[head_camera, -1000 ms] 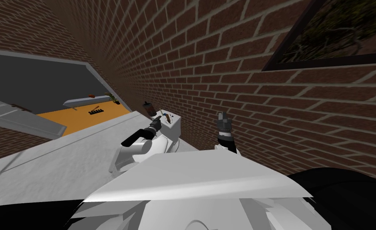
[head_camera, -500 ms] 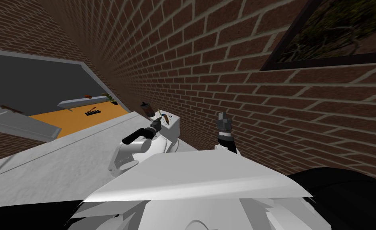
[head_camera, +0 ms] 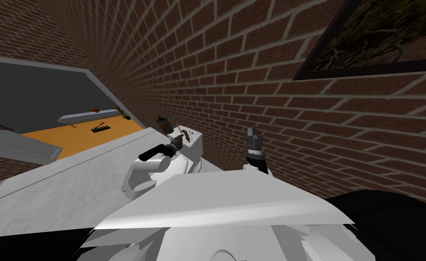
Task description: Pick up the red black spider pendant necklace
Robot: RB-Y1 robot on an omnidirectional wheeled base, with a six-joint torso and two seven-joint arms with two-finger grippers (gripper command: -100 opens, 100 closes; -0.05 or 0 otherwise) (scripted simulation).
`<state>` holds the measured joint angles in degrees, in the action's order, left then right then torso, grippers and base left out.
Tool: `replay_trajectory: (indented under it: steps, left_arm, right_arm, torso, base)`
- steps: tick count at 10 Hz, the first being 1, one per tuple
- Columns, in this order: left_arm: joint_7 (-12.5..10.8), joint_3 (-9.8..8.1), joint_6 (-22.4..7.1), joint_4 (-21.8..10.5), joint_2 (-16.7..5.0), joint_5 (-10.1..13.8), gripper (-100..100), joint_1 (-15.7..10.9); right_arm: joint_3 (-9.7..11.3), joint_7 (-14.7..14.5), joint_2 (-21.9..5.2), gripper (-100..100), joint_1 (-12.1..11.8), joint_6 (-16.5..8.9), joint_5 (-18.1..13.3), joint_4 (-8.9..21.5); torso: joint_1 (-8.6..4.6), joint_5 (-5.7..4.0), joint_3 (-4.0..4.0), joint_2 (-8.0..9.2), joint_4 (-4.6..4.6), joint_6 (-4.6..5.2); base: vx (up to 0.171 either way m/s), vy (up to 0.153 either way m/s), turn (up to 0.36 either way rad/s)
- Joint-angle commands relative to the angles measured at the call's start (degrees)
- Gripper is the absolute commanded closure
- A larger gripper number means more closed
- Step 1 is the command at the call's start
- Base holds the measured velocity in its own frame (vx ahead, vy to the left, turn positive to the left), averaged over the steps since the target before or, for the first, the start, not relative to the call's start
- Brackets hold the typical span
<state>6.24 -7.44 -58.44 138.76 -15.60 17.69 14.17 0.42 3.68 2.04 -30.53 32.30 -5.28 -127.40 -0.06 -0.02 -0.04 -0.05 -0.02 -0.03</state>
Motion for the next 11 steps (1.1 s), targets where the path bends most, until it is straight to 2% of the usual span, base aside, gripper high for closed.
replay_trajectory:
  steps: [1, 6, 7, 8, 9, 10, 11]
  left_arm:
    - [-0.05, -0.35, -2.46, 0.14, -0.71, 0.44, -100, -0.37]
    - [-0.21, -1.10, -8.76, 0.63, -3.34, 1.30, -100, -1.68]
    - [-0.19, -0.99, -7.92, 0.61, -2.94, 1.17, -100, -1.49]
    - [-0.20, -1.00, -8.19, 0.63, -3.00, 1.19, 0, -1.51]
    - [-0.04, -0.79, -7.01, -1.01, -2.90, 0.84, -100, -1.93]
    - [0.06, -0.66, -6.32, -1.99, -2.84, 0.64, -100, -2.18]
    - [-0.02, -0.71, -6.89, -1.29, -2.84, 0.73, -100, -1.97]
  right_arm:
    - [0.00, 0.00, 0.00, 0, 0.00, 0.00, 0.00, 0.00]
    - [0.00, 0.00, 0.00, 0, 0.00, 0.00, 0.00, 0.00]
    - [0.00, 0.00, 0.00, 0, 0.00, 0.00, 0.00, 0.00]
    - [0.00, 0.00, 0.00, 0, 0.00, 0.00, 0.00, 0.00]
    - [0.00, 0.00, 0.00, 0, 0.00, 0.00, 0.00, 0.00]
    - [0.00, 0.00, 0.00, 0, 0.00, 0.00, 0.00, 0.00]
    - [0.00, 0.00, 0.00, 0, 0.00, 0.00, 0.00, 0.00]
  torso:
    - [0.00, 0.00, 0.00, 0.00, 0.00, 0.00]
    - [0.01, 0.00, 0.01, 0.02, 0.00, 0.00]
    - [0.01, 0.00, 0.01, 0.02, 0.01, 0.00]
    - [0.03, 0.01, 0.03, 0.05, 0.01, -0.01]
    - [0.05, 0.01, 0.04, 0.07, 0.02, -0.01]
    - [0.06, 0.02, 0.00, 0.00, 0.00, 0.00]
    - [0.06, 0.02, -0.04, -0.08, -0.02, 0.00]
  base:
    - [0.017, -0.017, -0.028]
    - [0.018, -0.016, -0.033]
    - [0.008, -0.006, -0.004]
    - [0.000, 0.000, 0.000]
    - [0.028, 0.000, -0.029]
    - [0.048, 0.000, -0.043]
    - [0.022, 0.001, -0.008]
